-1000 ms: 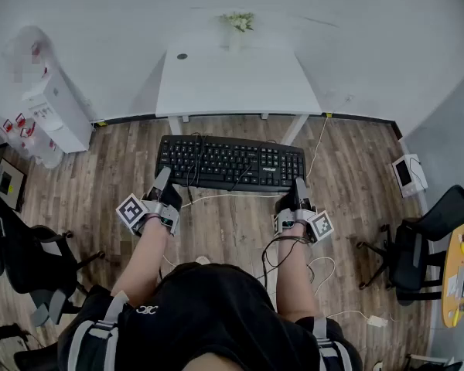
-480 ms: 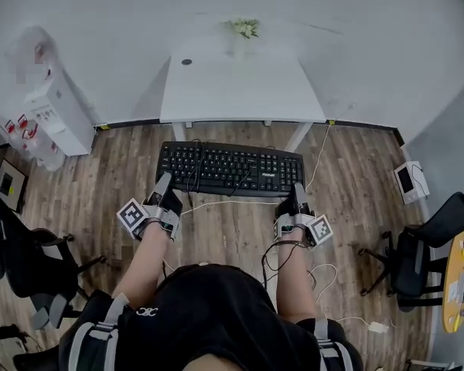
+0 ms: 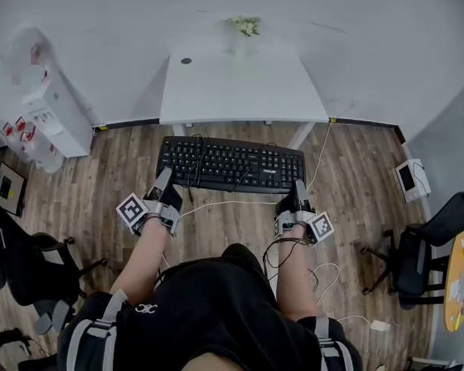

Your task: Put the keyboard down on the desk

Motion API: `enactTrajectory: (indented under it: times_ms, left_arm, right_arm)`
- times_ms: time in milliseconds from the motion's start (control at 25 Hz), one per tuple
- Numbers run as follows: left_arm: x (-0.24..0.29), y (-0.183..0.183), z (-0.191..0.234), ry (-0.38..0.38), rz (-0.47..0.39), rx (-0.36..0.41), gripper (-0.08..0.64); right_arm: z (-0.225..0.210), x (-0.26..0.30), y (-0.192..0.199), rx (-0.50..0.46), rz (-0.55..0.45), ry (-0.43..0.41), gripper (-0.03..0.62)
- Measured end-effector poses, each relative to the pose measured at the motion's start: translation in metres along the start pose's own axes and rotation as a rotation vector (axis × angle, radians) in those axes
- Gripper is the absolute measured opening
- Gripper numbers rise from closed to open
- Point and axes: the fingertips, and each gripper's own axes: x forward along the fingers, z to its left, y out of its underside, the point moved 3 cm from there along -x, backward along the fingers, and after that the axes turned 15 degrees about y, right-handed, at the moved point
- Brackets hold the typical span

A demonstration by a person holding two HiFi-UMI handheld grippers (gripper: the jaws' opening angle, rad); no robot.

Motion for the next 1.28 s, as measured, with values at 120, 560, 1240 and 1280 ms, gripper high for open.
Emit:
enactTrajectory:
  times_ms: [120, 560, 1240, 1280]
  left_arm:
    - [0.009, -0.003, 0.007, 0.002, 0.008, 0.000, 0.072]
    - [0.075, -0.063, 0.059, -0.013, -0.035, 0.039, 0.072]
    - [0.266, -0.156, 0.156, -0.061, -0.123, 0.040, 0.072]
    - [0.276, -0.160, 0.161, -0.065, -0.131, 0.040, 0.072]
  right_arm:
    - [-0.003, 0.011, -0.002, 0.000, 0.000, 0.001, 0.071]
    - [-0.007, 0.136, 0.002, -0.006, 0.075, -0.001, 0.071]
    - [0.024, 0.398, -0.038, -0.028, 0.163, 0.051, 0.072]
    - [0.025, 0.412, -0.040, -0.032, 0.171, 0.055, 0.072]
